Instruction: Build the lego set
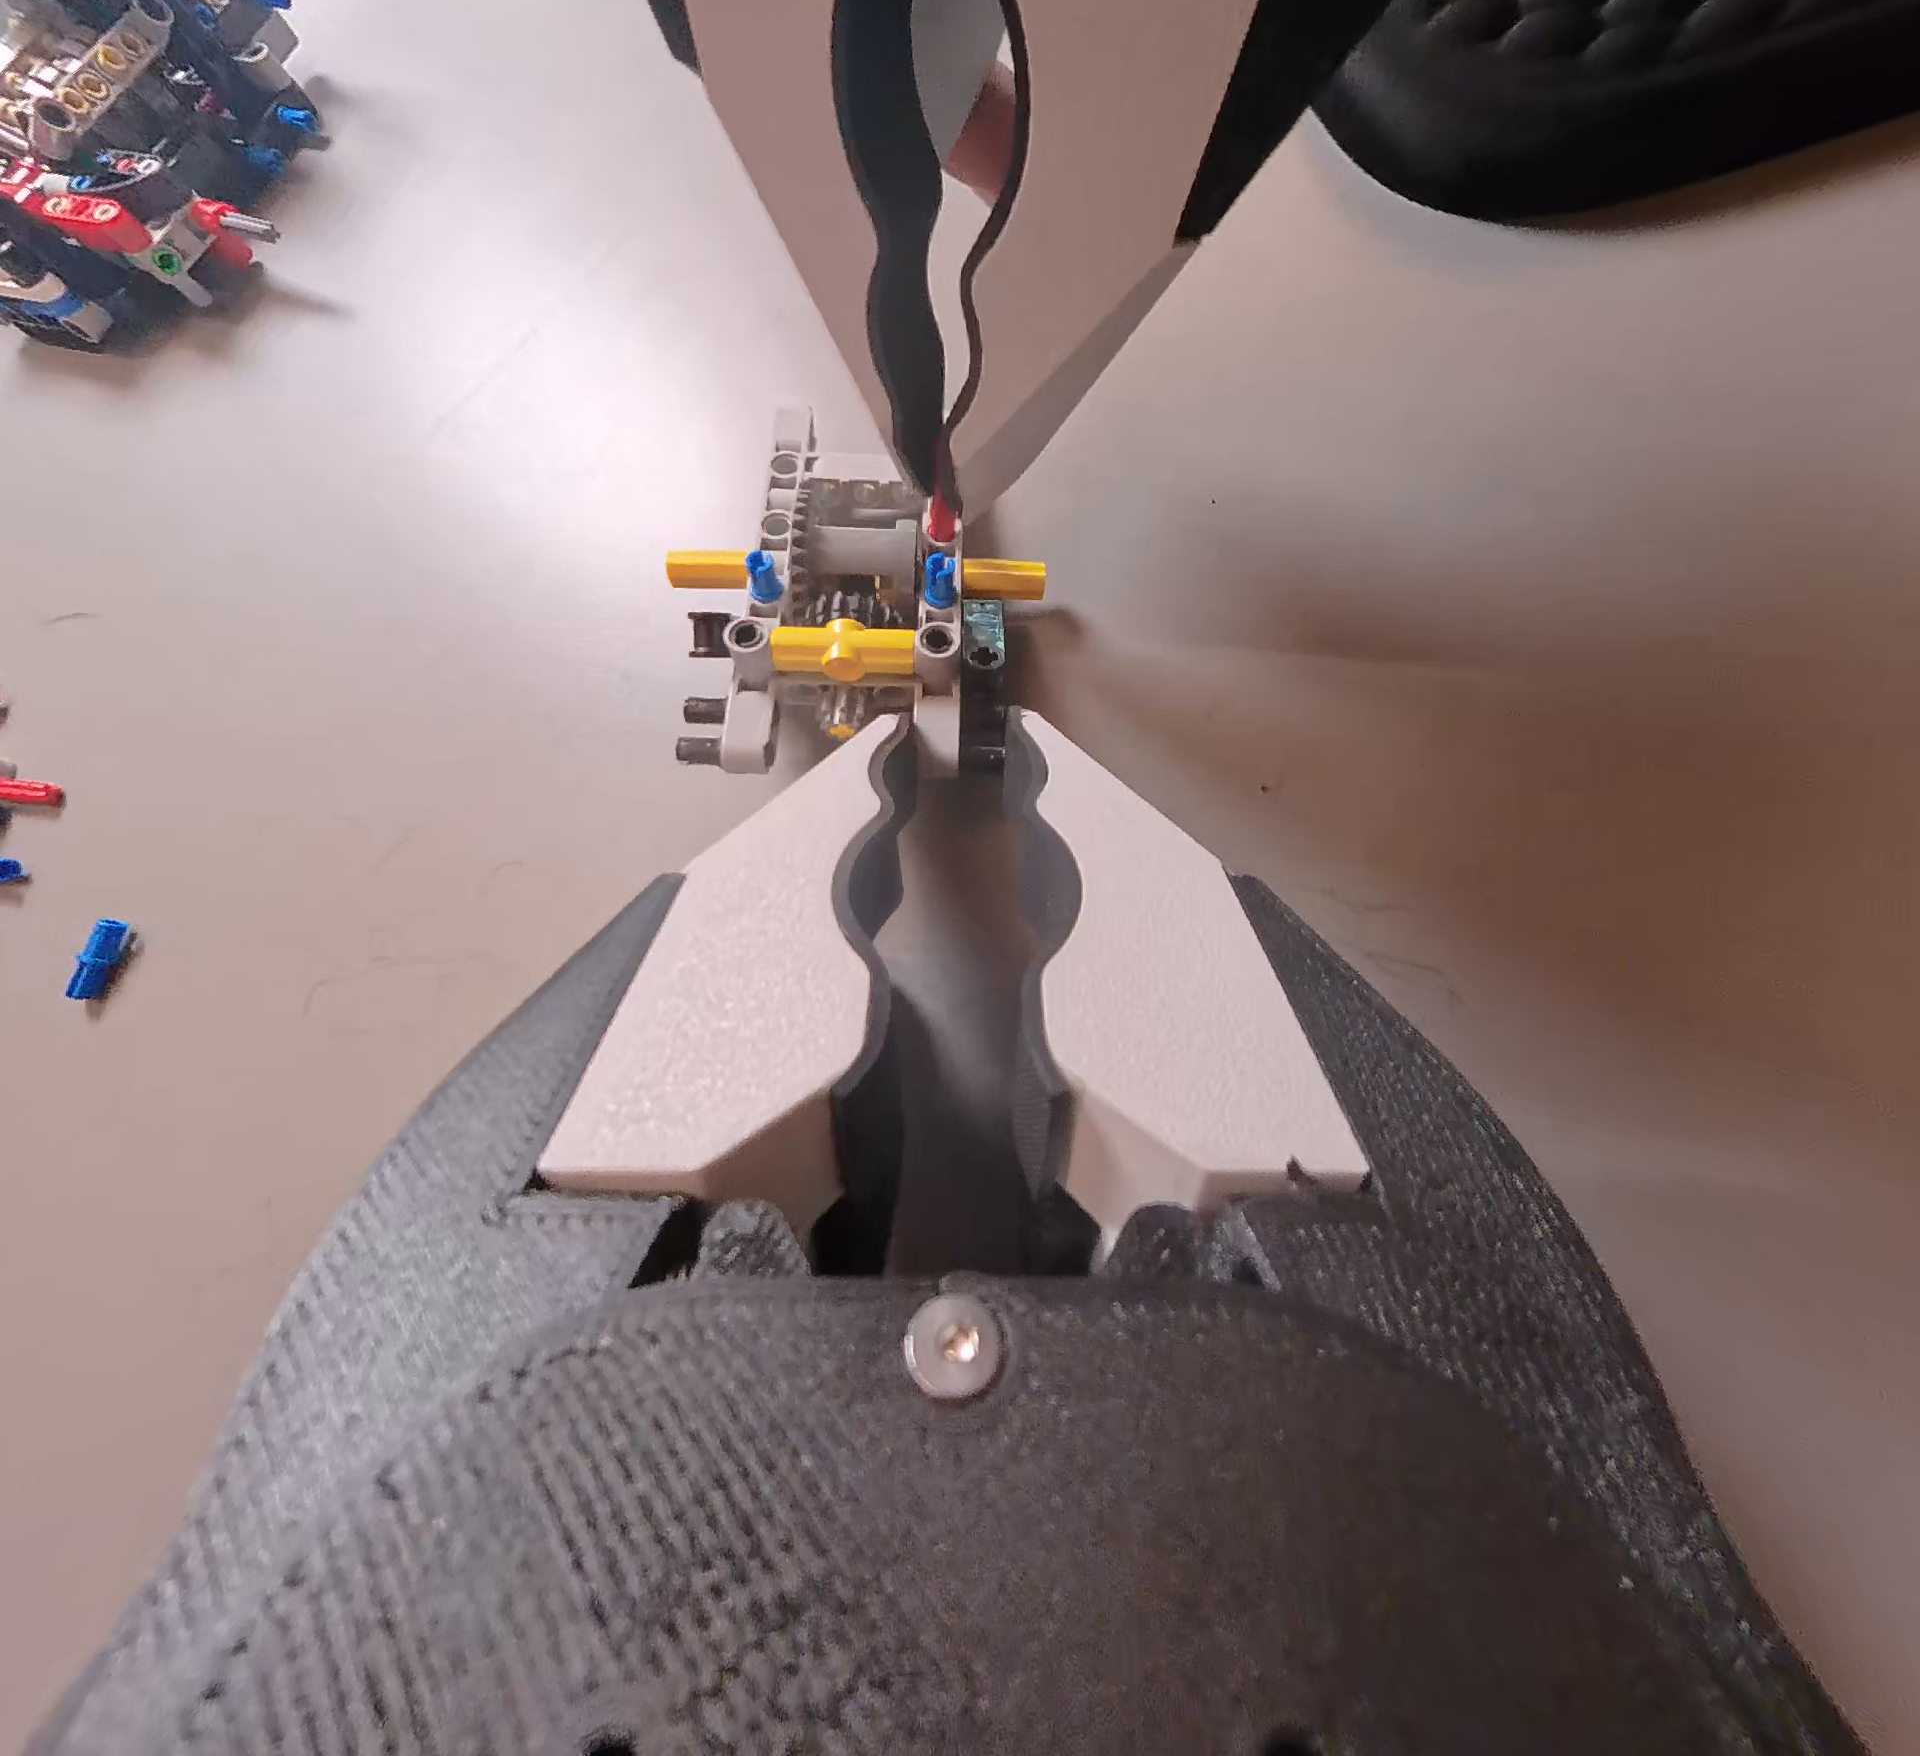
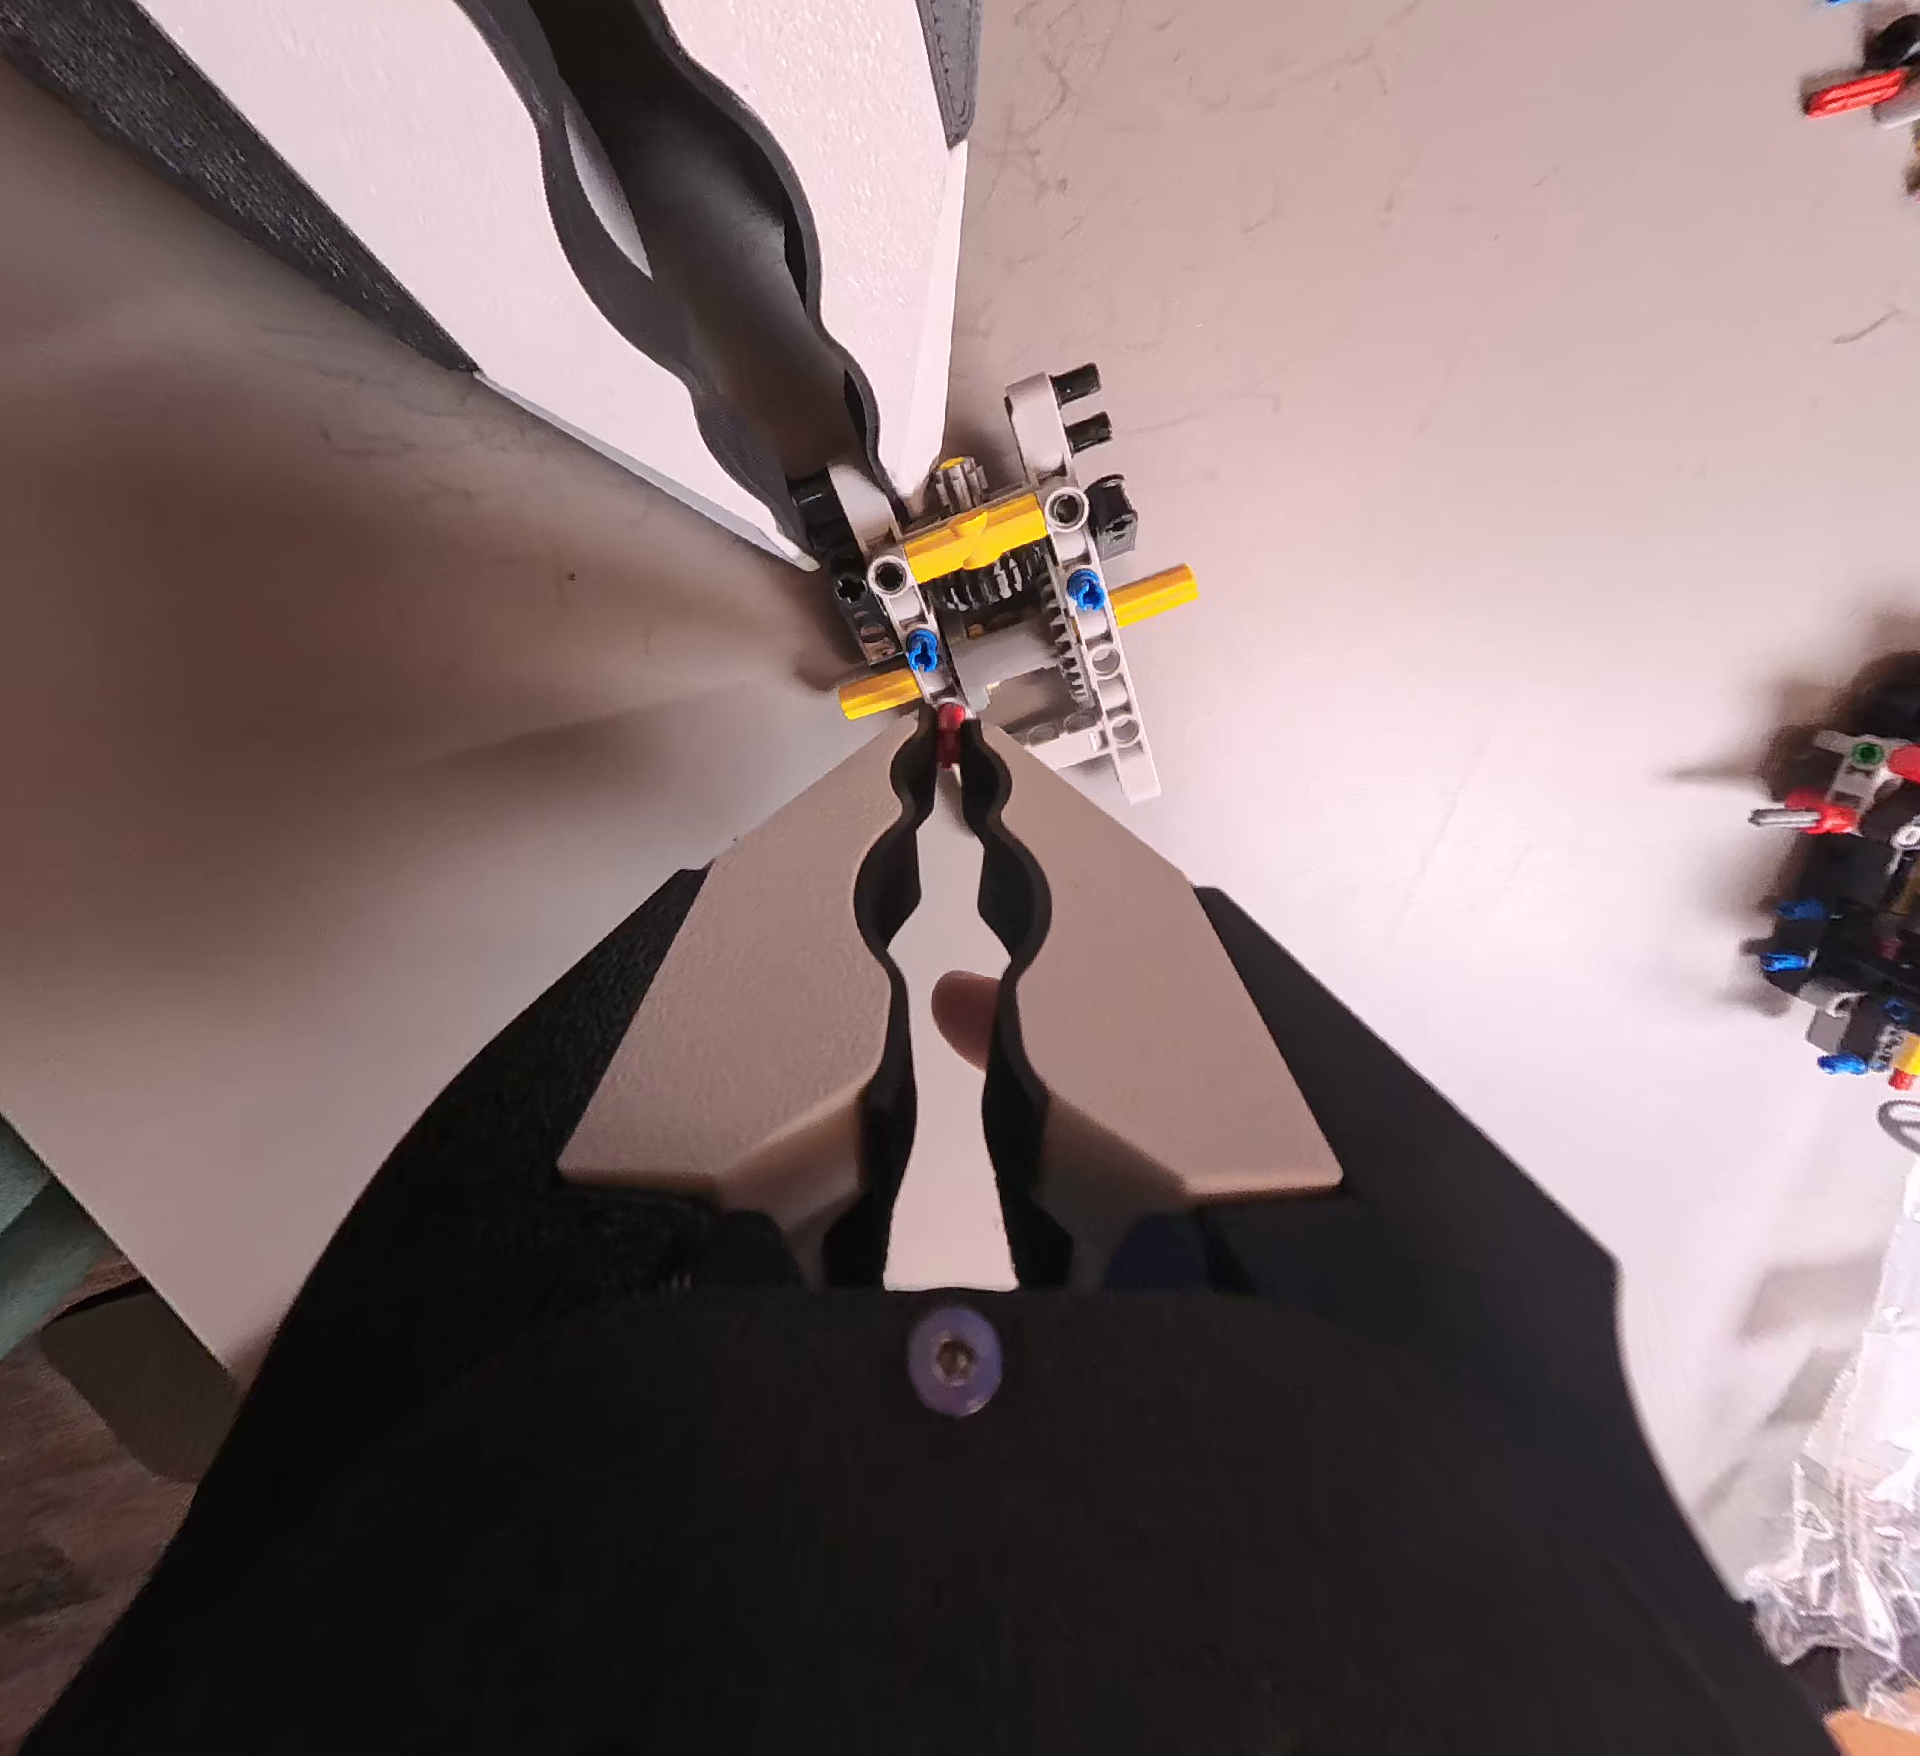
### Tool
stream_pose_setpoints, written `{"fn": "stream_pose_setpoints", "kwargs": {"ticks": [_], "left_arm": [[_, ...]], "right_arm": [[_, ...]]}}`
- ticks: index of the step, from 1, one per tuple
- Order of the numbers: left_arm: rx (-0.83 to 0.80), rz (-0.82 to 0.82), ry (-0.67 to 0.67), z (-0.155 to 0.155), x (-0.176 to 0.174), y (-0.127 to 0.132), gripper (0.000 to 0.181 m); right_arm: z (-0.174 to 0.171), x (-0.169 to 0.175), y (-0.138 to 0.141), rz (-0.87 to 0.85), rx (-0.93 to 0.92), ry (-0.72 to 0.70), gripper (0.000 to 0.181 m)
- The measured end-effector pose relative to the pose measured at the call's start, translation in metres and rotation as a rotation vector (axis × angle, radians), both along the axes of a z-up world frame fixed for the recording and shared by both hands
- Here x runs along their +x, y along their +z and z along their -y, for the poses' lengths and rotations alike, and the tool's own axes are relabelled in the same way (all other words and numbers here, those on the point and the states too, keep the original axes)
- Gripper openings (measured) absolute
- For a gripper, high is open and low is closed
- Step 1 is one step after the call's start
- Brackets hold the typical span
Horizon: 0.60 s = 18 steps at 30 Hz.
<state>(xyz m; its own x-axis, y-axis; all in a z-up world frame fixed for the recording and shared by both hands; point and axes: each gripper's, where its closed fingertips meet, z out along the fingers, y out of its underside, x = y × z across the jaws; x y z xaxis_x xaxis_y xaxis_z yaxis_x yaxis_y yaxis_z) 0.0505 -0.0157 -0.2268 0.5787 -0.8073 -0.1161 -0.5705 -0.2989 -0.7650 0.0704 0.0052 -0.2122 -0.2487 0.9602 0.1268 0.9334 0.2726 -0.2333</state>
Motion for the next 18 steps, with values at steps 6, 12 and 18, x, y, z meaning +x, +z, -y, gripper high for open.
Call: {"fn": "stream_pose_setpoints", "kwargs": {"ticks": [6, 12, 18], "left_arm": [[-0.003, 0.002, -0.004, 0.0008, 0.0004, -0.0001, 0.014], [-0.020, 0.025, 0.002, 0.0003, 0.0002, 0.0010, 0.015], [-0.022, 0.029, 0.015, -0.0011, -0.0008, 0.0012, 0.015]], "right_arm": [[0.0027, -0.0067, -0.0012, -0.016, -0.018, 0.008, 0.003], [0.0018, -0.0040, 0.0016, -0.123, -0.071, 0.023, 0.003], [-0.0013, -0.0059, 0.0040, -0.377, -0.096, -0.064, 0.003]]}}
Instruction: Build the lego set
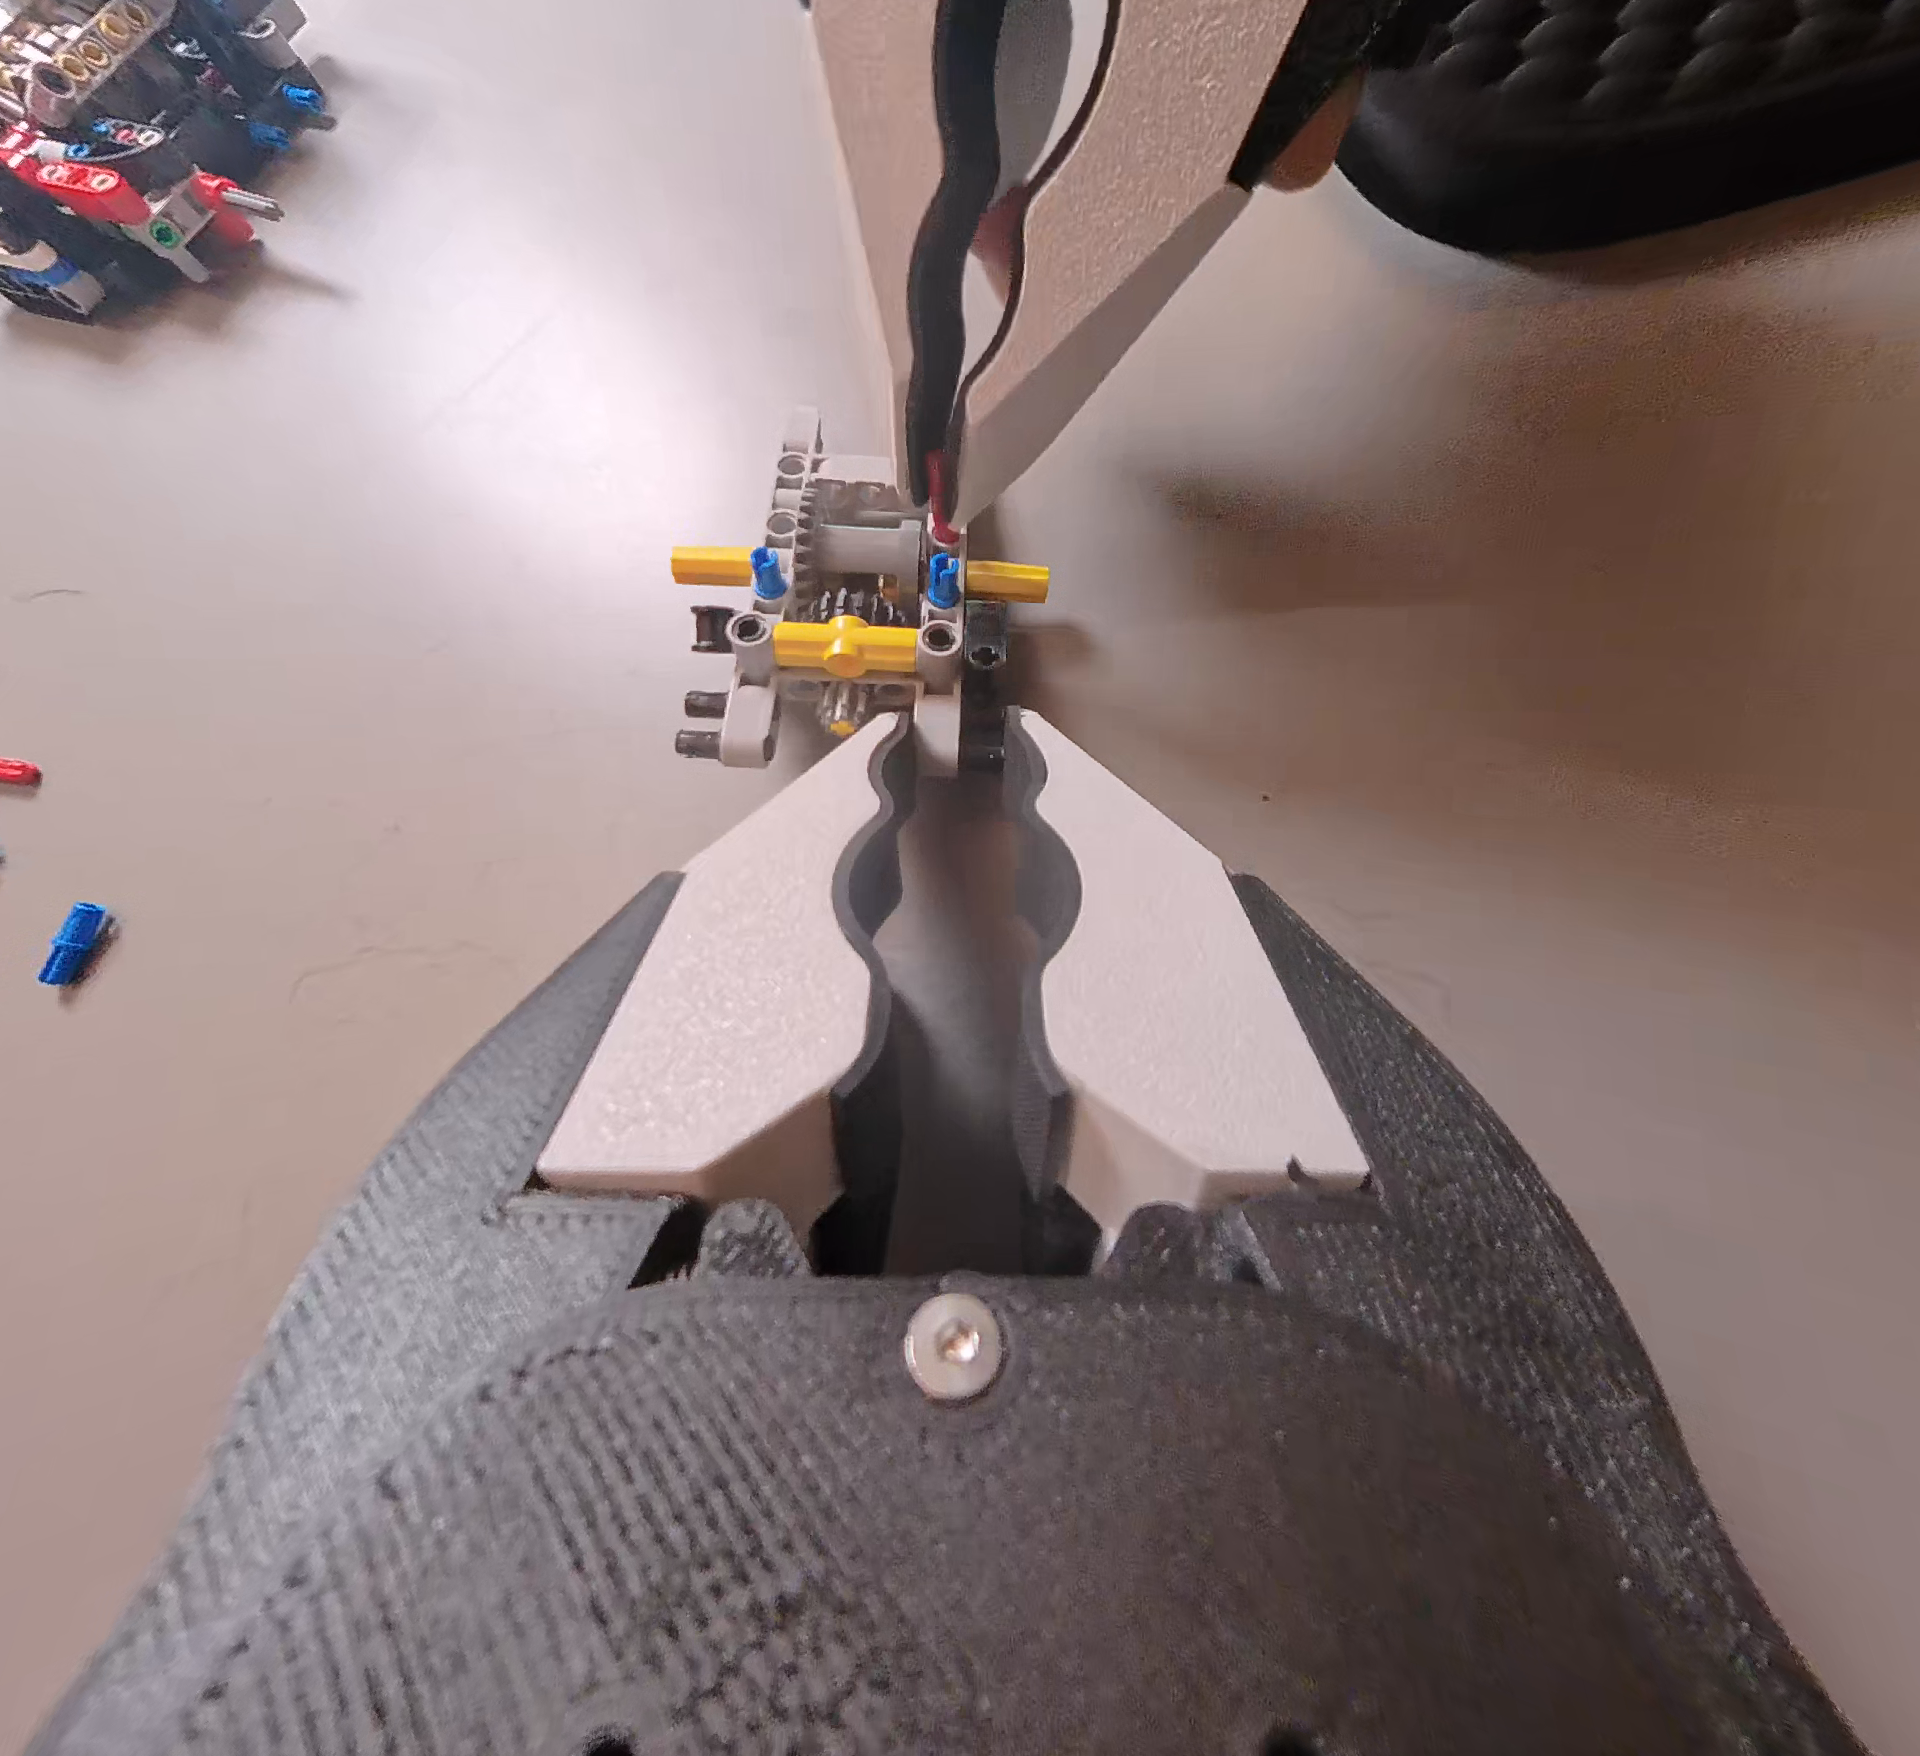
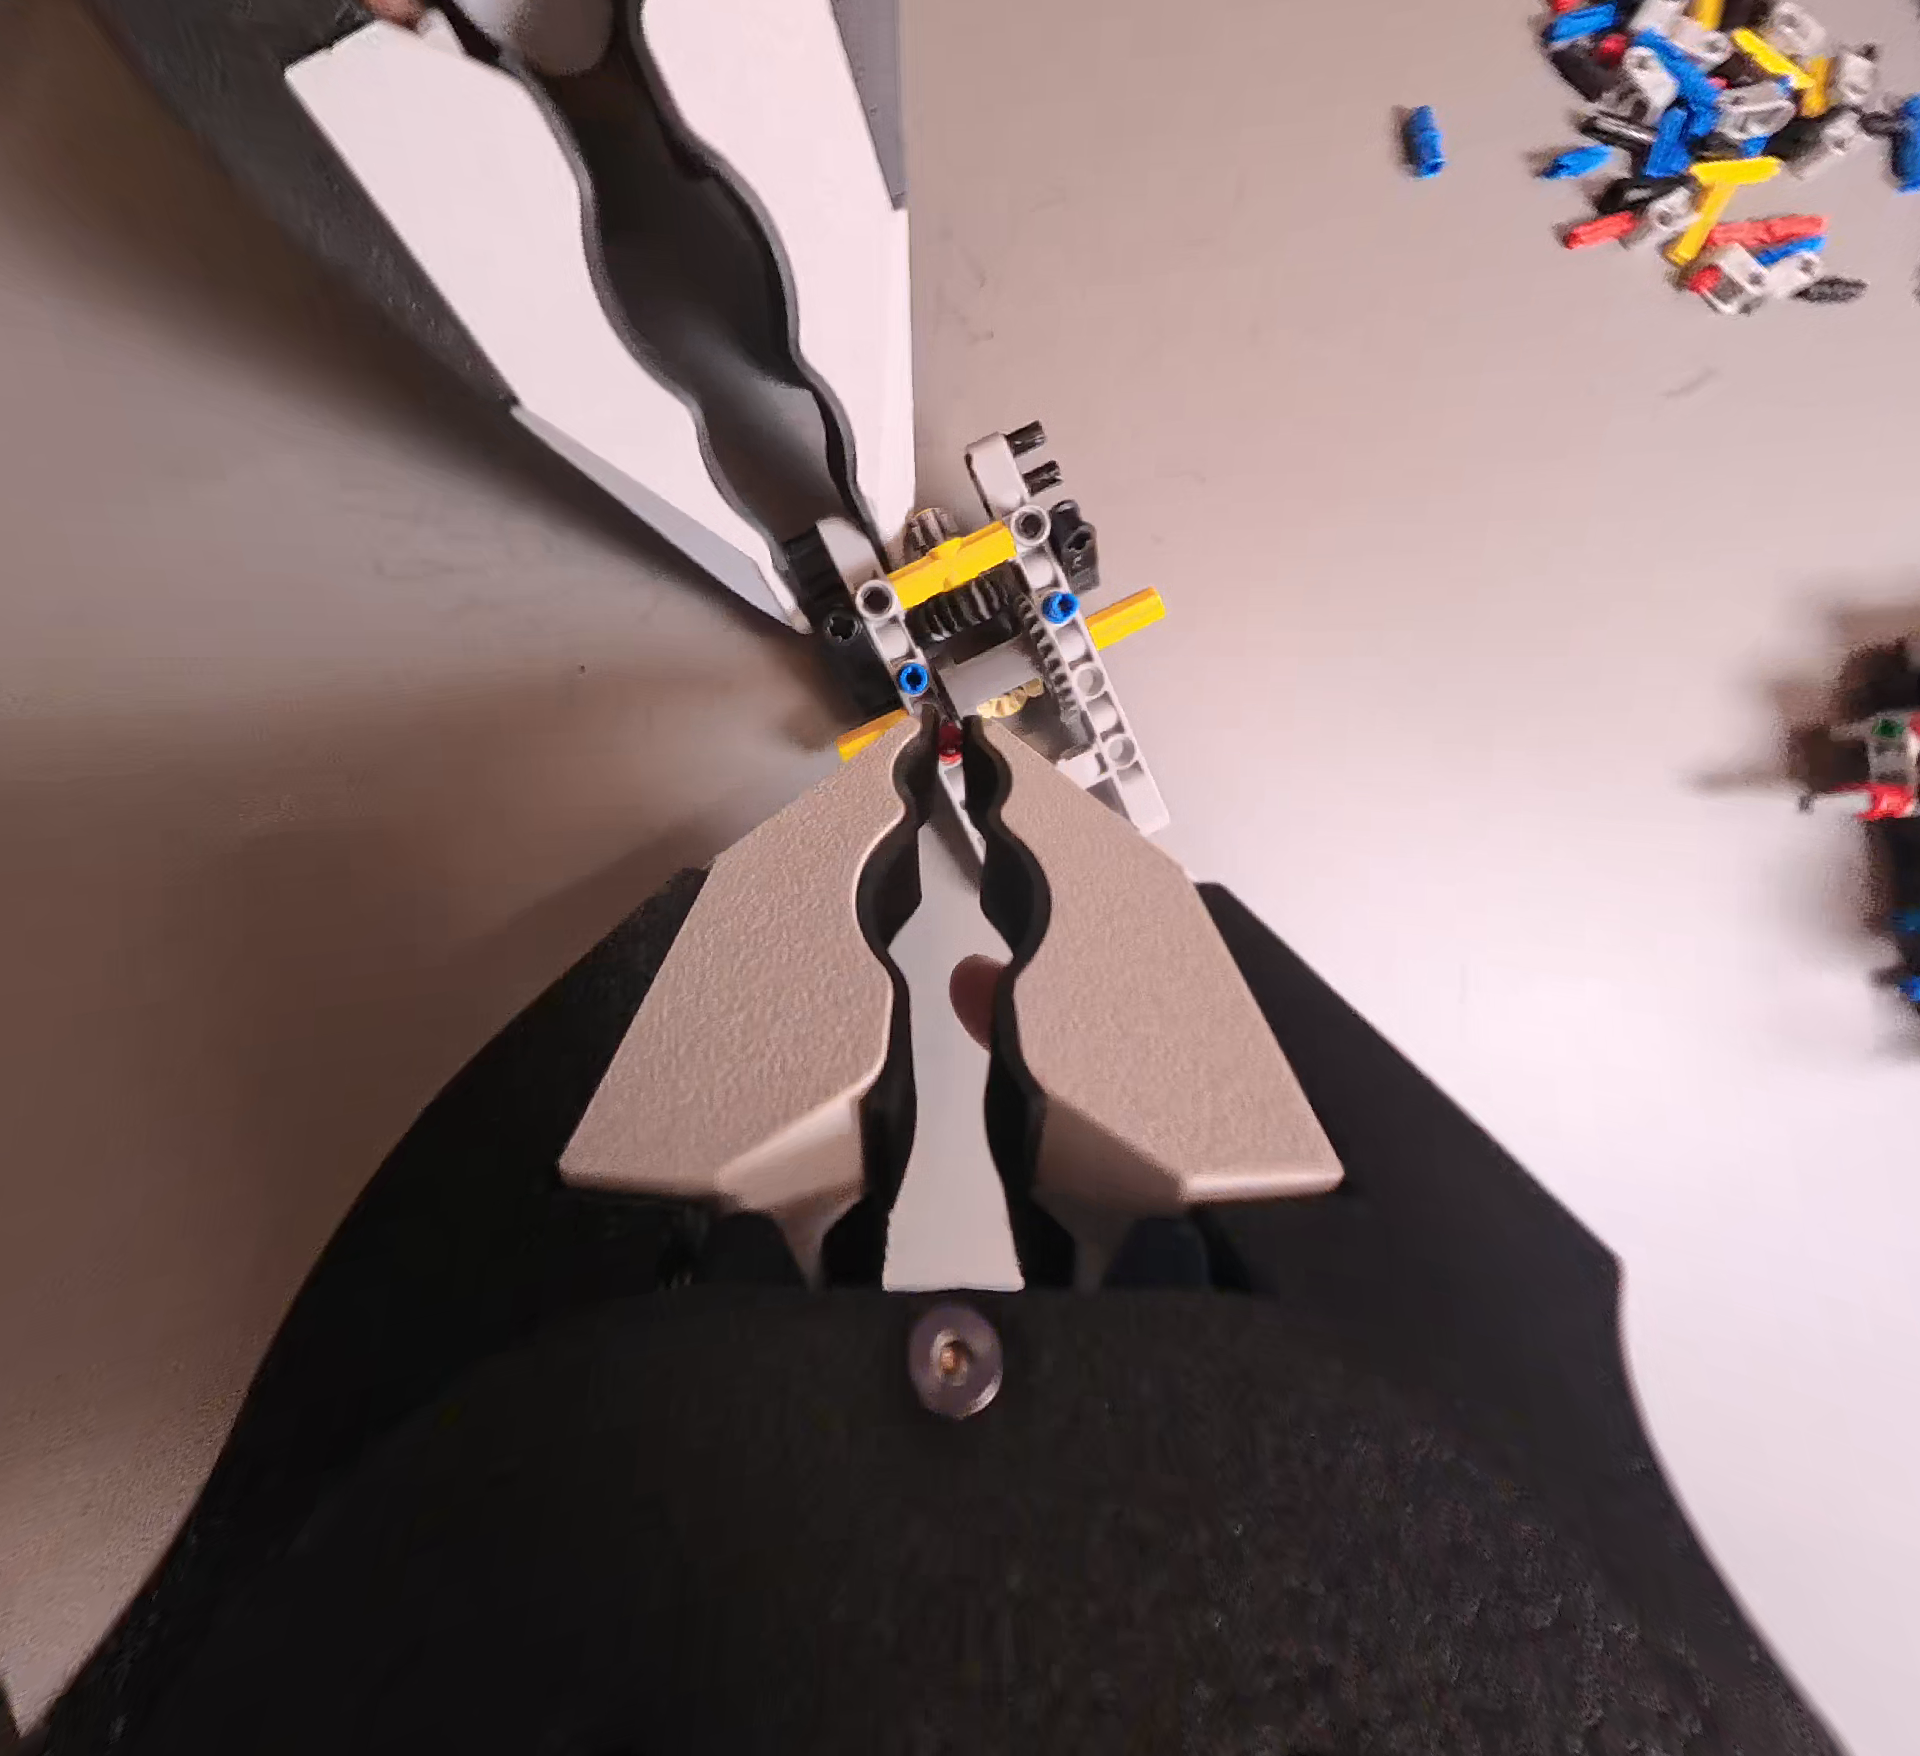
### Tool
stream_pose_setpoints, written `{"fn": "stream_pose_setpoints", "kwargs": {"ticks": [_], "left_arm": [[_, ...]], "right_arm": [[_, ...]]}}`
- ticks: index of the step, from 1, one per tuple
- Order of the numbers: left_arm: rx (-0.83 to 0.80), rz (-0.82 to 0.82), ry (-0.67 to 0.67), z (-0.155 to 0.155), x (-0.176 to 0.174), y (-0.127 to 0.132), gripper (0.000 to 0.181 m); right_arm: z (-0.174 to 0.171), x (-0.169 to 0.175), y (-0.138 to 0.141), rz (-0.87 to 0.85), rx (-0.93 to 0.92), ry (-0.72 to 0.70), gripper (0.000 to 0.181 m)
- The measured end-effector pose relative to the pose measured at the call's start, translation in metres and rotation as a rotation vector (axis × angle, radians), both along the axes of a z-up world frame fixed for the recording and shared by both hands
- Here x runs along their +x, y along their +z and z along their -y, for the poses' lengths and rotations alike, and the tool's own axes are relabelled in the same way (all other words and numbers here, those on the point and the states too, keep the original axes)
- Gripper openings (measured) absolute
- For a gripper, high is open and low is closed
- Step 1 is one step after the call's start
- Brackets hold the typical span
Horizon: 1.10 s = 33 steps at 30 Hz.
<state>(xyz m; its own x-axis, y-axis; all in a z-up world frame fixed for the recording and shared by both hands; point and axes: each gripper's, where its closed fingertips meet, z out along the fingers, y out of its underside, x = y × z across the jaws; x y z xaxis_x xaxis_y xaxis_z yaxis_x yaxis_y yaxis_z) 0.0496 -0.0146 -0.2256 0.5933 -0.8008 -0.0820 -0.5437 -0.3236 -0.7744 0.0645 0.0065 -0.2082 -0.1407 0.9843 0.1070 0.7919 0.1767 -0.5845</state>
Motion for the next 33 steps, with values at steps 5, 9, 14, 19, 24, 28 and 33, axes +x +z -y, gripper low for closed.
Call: {"fn": "stream_pose_setpoints", "kwargs": {"ticks": [5, 9, 14, 19, 24, 28, 33], "left_arm": [[-0.005, 0.002, 0.017, 0.000, 0.000, 0.000, 0.015], [-0.005, -0.002, 0.029, 0.000, 0.000, -0.001, 0.014], [0.001, -0.015, 0.035, 0.000, -0.001, -0.002, 0.014], [0.012, -0.023, 0.042, -0.002, -0.003, -0.002, 0.014], [-0.007, 0.010, 0.034, -0.001, -0.002, 0.000, 0.015], [-0.017, 0.048, 0.036, -0.001, -0.003, 0.004, 0.015], [-0.010, 0.220, -0.030, 0.007, 0.002, 0.026, 0.019]], "right_arm": [[-0.002, 0.003, 0.001, -0.197, -0.136, -0.230, 0.003], [-0.003, 0.005, 0.001, -0.280, -0.110, -0.310, 0.004], [-0.003, 0.008, -0.004, -0.205, 0.043, -0.192, 0.004], [0.002, 0.006, -0.016, -0.061, 0.140, -0.034, 0.003], [-0.003, 0.012, -0.013, 0.070, 0.125, 0.019, 0.003], [0.003, 0.010, -0.007, 0.047, 0.133, 0.046, 0.003], [0.014, 0.003, 0.004, -0.035, 0.282, 0.110, 0.003]]}}
